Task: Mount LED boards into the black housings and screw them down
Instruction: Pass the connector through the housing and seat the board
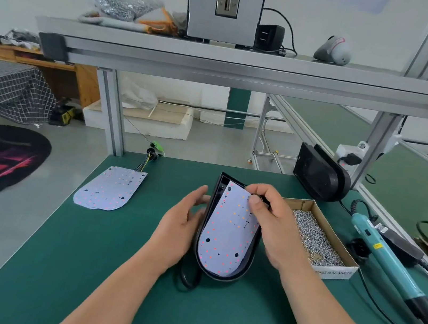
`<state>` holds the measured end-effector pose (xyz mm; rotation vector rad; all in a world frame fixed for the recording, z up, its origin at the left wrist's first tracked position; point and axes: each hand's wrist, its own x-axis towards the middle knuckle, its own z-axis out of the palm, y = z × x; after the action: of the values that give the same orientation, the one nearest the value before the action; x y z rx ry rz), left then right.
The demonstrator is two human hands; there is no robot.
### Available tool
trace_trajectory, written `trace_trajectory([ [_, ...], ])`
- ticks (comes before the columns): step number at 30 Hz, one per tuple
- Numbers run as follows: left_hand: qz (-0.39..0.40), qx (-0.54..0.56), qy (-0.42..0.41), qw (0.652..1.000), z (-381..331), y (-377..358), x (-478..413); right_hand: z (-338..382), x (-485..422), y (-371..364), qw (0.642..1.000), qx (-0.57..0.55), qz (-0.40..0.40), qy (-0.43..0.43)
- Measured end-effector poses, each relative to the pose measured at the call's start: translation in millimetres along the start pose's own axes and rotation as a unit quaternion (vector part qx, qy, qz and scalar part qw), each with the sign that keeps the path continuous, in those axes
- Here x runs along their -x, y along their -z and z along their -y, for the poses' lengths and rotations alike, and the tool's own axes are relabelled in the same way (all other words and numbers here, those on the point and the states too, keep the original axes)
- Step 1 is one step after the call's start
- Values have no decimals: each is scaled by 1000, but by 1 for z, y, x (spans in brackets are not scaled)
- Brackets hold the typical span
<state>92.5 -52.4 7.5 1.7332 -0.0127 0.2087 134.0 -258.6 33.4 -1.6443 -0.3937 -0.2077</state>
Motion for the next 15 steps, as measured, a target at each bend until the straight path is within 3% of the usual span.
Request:
trace_trajectory([
  [3, 51, 14, -22, 998, 4, -1, -3, 3, 4, -6, 999, -19, 30, 2],
  [6, 54, 13, -27, 998, 7, -1, -7, 4, 6, -9, 999, -16, 41, -2],
  [12, 50, 107, 63, 991, 1, -4, -6, 3, 5, -8, 998, -4, 61, 4],
  [14, 70, 52, 75, 993, -1, -4, -8, 3, 6, -9, 997, -5, 77, 6],
  [15, 83, 79, 108, 988, 1, -6, -12, 3, 6, -10, 996, -10, 88, 5],
])
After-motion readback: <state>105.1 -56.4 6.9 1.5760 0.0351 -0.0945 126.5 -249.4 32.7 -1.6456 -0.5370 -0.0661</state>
